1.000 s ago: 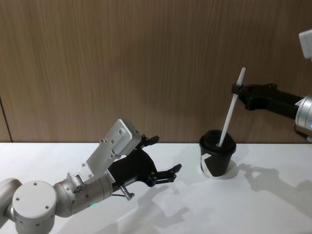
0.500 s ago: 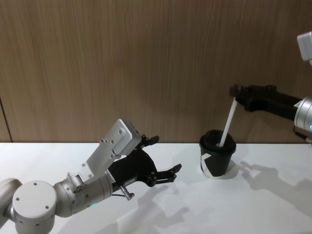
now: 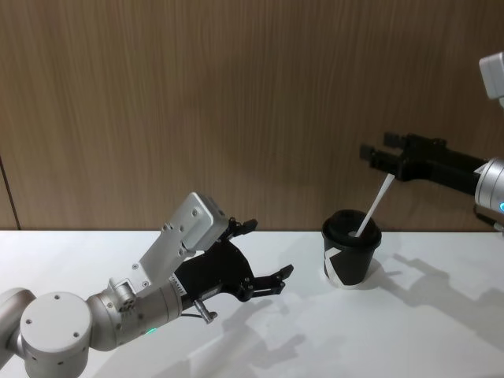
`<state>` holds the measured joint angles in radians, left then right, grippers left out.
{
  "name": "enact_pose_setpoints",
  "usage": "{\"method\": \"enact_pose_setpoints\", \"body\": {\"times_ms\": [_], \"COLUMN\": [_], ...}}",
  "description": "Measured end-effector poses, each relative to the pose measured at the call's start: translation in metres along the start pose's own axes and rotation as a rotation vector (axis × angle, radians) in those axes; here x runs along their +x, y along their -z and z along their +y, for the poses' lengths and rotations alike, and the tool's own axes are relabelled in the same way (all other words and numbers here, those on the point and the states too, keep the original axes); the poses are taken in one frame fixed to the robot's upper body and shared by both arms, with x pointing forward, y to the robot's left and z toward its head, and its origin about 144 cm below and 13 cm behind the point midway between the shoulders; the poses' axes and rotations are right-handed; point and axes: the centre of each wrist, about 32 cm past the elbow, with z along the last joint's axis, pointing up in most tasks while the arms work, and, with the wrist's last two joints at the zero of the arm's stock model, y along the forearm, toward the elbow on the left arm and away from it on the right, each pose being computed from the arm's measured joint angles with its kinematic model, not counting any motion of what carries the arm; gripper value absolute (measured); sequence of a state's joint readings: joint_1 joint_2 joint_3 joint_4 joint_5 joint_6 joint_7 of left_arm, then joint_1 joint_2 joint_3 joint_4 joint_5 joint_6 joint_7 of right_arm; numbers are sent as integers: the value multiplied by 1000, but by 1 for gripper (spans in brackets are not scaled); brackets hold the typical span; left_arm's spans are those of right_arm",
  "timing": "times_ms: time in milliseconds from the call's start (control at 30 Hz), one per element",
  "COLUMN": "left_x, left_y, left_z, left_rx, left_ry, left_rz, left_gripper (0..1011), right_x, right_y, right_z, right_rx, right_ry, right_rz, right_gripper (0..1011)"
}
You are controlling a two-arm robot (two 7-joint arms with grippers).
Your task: Pick up the straw with one hand, pass it to the other hand, and insert it into the cup.
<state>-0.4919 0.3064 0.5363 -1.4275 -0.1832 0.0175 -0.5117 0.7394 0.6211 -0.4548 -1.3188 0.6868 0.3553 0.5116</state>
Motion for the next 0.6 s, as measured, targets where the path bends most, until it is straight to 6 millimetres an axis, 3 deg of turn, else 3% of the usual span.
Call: {"method": "enact_pose_setpoints", "body": {"times_ms": [367, 600], "left_x": [0, 0], "left_y": [-4, -11], "left_z": [-1, -3], "left_rx": [-20, -61], "left_ry": [-8, -36], "left_rz": [-11, -12], "left_gripper": [1003, 1003], "right_x": [-11, -32], "right_y": [4, 13], "right_z": [-2, -7], "right_rx": [12, 28], "right_ry": [12, 31], "right_rz": [-7, -21], "right_gripper": [931, 1001]}}
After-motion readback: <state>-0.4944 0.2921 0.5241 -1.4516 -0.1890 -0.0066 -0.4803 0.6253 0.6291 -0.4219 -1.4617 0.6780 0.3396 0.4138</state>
